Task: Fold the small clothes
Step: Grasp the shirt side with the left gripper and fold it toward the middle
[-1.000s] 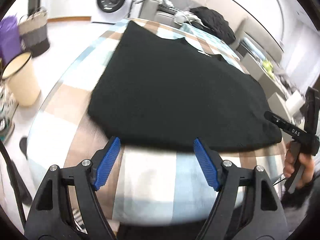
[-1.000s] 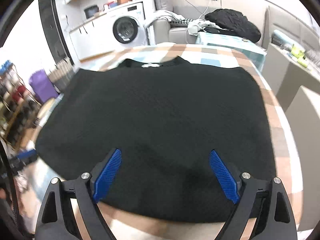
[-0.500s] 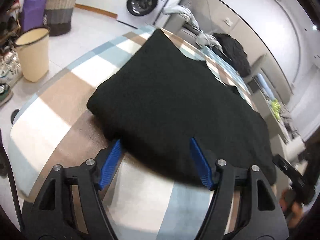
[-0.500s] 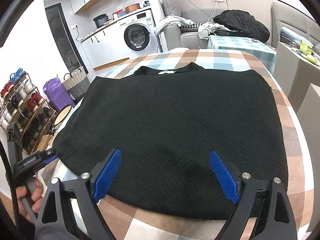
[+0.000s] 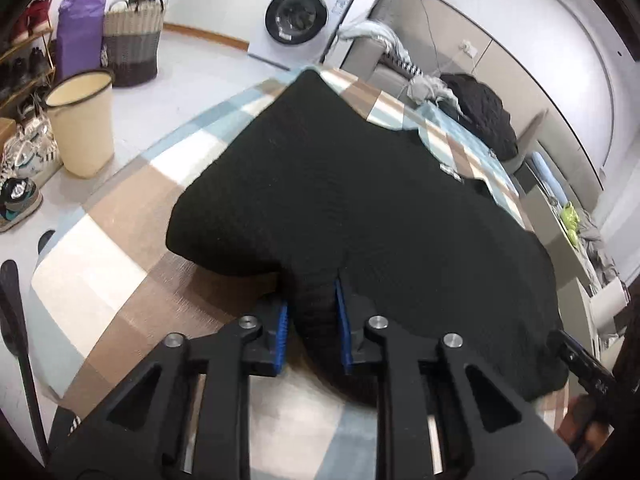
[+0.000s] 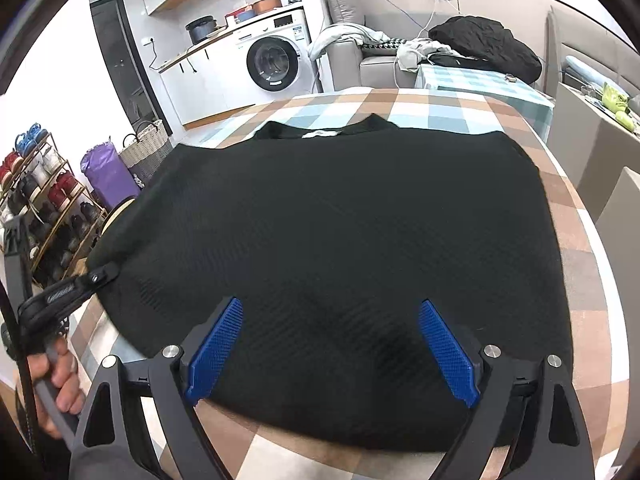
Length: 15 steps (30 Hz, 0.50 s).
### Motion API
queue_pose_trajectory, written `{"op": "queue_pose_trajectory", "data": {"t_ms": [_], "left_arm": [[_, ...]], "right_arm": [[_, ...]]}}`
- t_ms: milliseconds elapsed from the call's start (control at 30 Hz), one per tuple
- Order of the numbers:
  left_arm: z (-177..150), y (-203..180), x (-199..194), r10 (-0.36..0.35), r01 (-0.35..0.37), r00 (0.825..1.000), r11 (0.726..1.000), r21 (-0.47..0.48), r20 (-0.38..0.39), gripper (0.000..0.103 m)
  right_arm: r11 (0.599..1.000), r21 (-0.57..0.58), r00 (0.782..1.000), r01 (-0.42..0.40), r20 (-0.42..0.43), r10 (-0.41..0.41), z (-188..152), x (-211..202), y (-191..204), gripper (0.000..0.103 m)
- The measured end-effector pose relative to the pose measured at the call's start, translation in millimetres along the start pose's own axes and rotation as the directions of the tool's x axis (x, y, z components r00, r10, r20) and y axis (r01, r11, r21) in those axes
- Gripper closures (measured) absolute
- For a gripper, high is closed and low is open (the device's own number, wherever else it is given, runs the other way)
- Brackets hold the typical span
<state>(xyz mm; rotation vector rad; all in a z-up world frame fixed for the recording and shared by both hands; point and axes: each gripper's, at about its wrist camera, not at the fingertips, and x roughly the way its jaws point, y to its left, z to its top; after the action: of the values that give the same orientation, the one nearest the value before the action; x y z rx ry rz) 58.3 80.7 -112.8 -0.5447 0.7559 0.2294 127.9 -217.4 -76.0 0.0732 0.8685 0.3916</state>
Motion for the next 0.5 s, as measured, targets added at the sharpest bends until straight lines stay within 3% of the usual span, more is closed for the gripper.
{"op": "queue_pose_trajectory", "data": {"t_ms": [67, 267, 300, 333, 500], "left_arm": [[2, 6, 4, -0.001, 0.000, 1.000, 0.999, -0.038, -0.015, 0.068], [12, 2, 19, -0.001, 0.001, 1.000, 0.999, -0.054, 0.004, 0.063], [14, 1, 22, 0.010, -0.010, 1.000, 0.999, -0.052, 0.015, 0.067], [15, 0, 25, 0.016, -0.015, 1.000, 0.999, -0.051, 0.025, 0.079], [24, -7, 17, 0.045, -0.045, 0.995, 0.999, -0.004, 0.091, 0.084]], "right_arm": [[1.000, 0.008, 1.000, 0.002, -0.009, -0.002, -1, 2, -1, 0.012], [1.000, 0.002, 1.000, 0.002, -0.008, -0.002, 0, 1, 0, 0.012], [1.000, 0.002, 1.000, 0.002, -0.007, -0.002, -1, 1, 0, 0.012], [1.000, 0.000, 1.000, 0.002, -0.008, -0.002, -1, 1, 0, 0.012], [1.000, 0.008, 0.999, 0.028, -0.037, -0.027, -4, 9, -7, 0.012]]}}
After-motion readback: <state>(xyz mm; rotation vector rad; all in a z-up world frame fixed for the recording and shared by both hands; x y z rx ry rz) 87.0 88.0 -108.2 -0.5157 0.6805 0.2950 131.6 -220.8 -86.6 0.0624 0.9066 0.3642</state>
